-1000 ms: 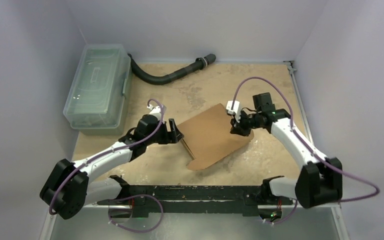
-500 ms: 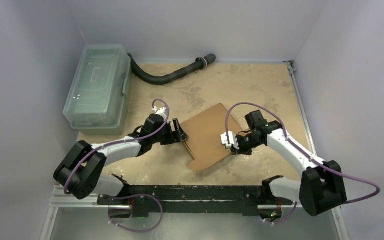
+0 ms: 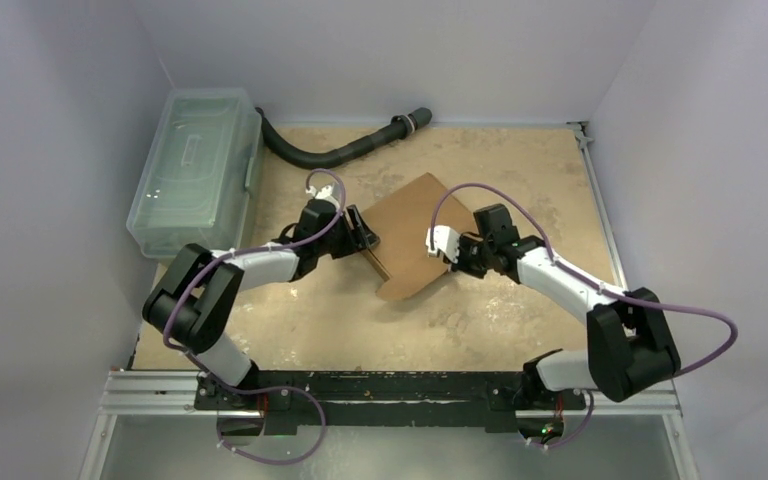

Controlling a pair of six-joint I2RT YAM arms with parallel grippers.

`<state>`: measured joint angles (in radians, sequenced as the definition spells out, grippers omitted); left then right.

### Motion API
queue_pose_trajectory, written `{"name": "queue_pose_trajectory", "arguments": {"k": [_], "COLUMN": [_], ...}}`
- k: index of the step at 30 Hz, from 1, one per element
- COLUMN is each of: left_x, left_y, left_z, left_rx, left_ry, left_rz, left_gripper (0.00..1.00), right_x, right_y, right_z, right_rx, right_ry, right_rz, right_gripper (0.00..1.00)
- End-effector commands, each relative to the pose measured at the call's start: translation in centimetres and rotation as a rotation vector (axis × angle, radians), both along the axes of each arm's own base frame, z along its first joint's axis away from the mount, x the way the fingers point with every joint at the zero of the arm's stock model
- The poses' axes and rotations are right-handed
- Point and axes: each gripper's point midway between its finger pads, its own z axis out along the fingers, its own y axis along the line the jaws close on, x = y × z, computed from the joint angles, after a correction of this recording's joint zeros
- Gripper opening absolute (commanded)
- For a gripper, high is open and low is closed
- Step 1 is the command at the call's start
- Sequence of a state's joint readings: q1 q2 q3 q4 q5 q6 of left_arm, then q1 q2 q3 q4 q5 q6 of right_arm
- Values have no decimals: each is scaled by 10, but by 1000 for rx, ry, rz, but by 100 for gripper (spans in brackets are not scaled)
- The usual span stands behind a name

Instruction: Fold the paper box

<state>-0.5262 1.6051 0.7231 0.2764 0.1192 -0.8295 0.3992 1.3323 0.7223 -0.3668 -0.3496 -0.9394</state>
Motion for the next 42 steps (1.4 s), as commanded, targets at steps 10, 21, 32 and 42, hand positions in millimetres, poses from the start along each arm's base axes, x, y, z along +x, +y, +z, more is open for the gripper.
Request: {"name": "queue_pose_trajectory", "arguments": {"k": [10,21,32,42], "left_x": [0,0,69,118], "left_y": [32,39,15,-7], "left_z": [55,72,115,81], "left_rx": [105,133,276,188], "left_ry": [-178,-189,-426,-393], "left_rz": [-63,-44,-220,-346], "left_gripper": [69,73,86,87], "right_x": [-35,-9,-9,9], "right_y": [12,49,32,-27], "right_z": [77,80,144,112], "right_rx": [227,198,800,1182], "right_ry": [-124,-263,201,425], "right_rz": [191,468,-25,-756], "right_gripper": [55,89,87,99]}}
